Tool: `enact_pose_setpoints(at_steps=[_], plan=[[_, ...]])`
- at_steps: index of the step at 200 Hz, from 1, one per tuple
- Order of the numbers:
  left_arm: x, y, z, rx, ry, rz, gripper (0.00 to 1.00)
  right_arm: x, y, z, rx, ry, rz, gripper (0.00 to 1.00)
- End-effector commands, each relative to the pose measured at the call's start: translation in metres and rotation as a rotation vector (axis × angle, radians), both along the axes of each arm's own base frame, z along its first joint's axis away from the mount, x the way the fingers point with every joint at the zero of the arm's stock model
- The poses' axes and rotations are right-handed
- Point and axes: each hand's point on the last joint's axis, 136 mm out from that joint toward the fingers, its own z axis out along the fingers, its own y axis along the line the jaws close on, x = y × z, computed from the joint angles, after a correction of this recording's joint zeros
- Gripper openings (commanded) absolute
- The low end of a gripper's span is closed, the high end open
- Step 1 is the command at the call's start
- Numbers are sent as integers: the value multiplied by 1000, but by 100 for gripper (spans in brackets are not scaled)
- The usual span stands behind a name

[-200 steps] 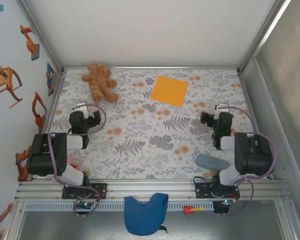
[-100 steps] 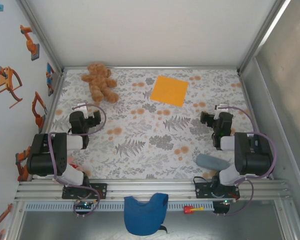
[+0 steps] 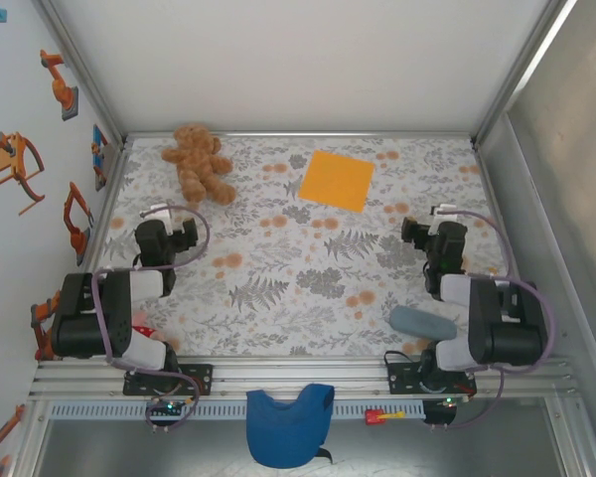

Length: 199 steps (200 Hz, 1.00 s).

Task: Fold a paper plane with a square sheet of paper (pick it up from the middle)
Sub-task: Move the square sheet of paper to the center of the table.

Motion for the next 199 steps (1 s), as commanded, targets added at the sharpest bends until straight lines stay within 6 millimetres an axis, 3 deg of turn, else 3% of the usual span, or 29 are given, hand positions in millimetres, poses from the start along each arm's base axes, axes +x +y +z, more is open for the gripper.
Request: enact_pose_setpoints(at_steps=[1, 18, 41, 63, 92, 139, 167, 199], plan=[[3, 8, 38, 8, -14, 64, 96, 0, -11, 35, 26, -12, -75, 95], [0, 11, 59, -59, 6, 118, 96, 0, -13, 58, 129, 43, -131, 95], [-6, -3, 82, -237, 68, 143, 96, -1, -10, 62, 270, 226, -206, 95], [-7, -30, 94, -404, 112, 87, 96, 9, 20, 53, 409, 373, -125, 84], [-5, -69, 92, -593, 227, -36, 96, 31, 71, 39, 574, 520, -14, 69], [-4, -112, 80, -724, 303, -133, 99, 80, 145, 15, 616, 611, 47, 52], [-4, -130, 71, -762, 349, -155, 90, 110, 162, -7, 654, 632, 6, 33], [-5, -144, 64, -765, 372, -176, 83, 140, 169, -30, 667, 648, -26, 26]])
